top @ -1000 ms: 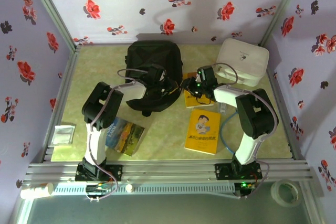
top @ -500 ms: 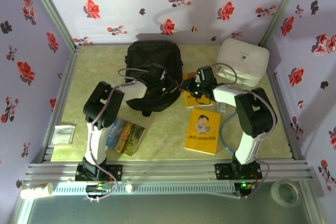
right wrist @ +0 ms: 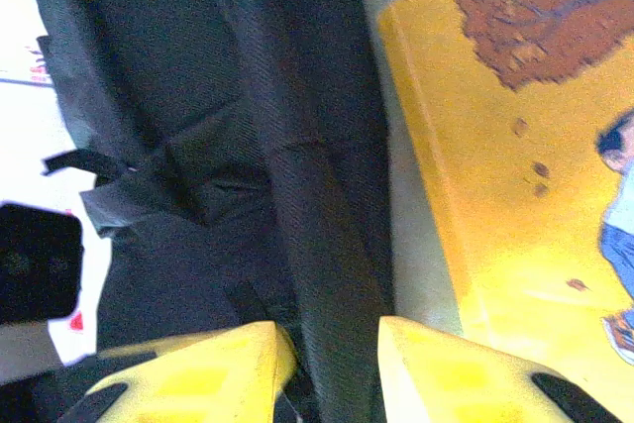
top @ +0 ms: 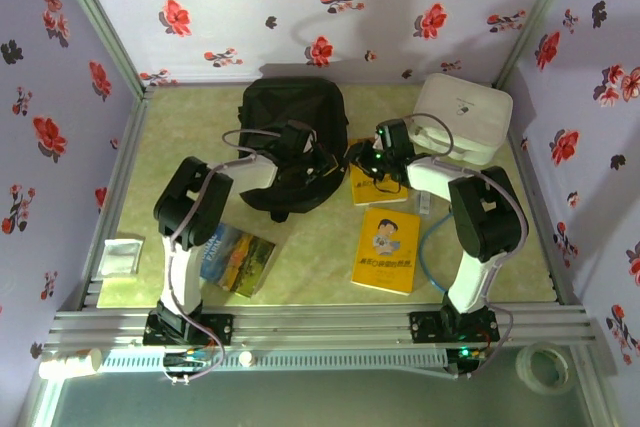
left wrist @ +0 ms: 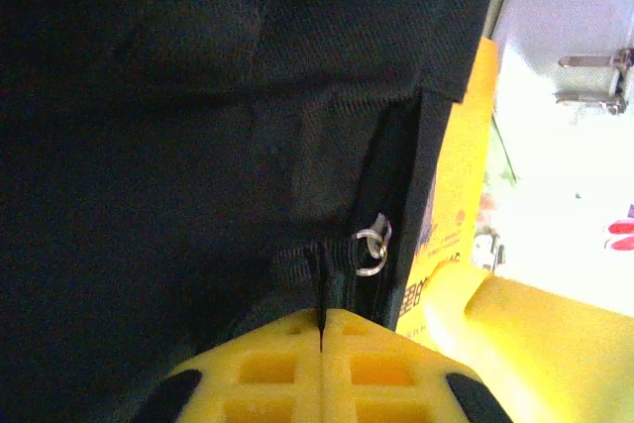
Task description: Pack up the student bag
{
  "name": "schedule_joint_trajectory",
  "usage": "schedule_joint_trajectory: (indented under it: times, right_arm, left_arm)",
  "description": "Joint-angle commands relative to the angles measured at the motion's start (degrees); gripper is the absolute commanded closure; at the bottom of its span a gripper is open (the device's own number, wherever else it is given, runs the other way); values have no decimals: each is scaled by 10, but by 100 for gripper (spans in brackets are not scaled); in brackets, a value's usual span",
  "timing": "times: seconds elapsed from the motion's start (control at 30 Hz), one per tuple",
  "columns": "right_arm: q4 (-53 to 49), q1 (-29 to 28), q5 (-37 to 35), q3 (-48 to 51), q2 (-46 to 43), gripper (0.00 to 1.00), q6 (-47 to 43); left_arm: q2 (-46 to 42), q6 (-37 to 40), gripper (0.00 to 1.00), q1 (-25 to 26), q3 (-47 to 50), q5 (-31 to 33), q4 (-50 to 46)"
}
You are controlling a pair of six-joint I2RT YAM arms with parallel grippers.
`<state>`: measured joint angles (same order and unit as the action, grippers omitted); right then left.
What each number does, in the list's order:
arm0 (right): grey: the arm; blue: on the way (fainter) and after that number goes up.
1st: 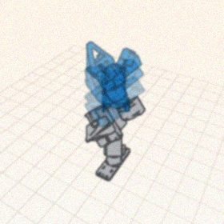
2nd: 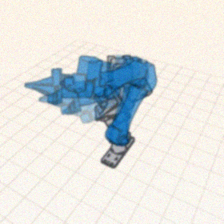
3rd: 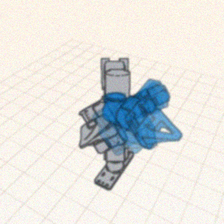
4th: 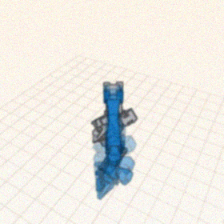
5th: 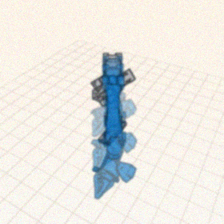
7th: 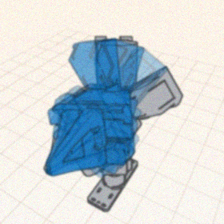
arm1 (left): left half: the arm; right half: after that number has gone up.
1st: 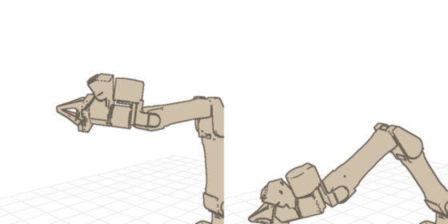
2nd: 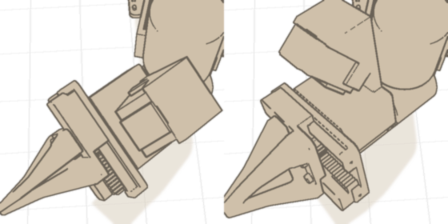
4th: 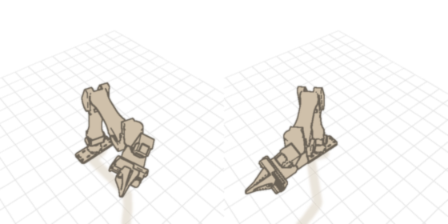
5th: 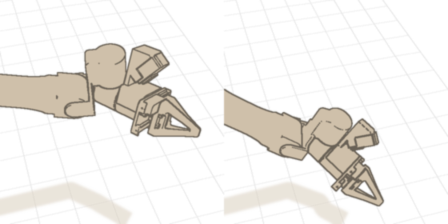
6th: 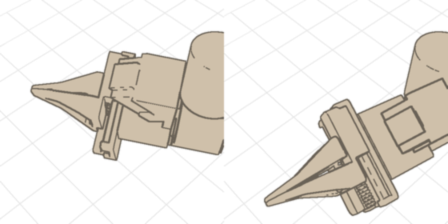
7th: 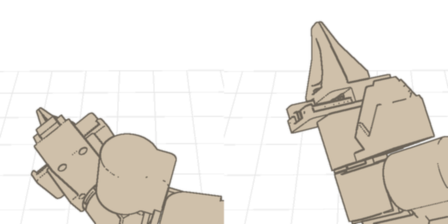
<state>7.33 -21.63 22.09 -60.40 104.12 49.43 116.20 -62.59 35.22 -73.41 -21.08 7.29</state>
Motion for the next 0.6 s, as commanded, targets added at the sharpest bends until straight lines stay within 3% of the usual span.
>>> schedule_joint_trajectory:
  times: [0.0,0.4,0.57]
  right_arm:
    - [-17,4,16,-40,23,67,-19]
    - [-106,-8,36,-163,124,59,-58]
    - [-115,-21,25,-194,152,67,-61]
  left_arm:
    - [-45,28,100,-6,24,-4,1]
    - [-84,84,100,-4,42,33,-75]
    - [-92,130,100,7,13,83,-170]
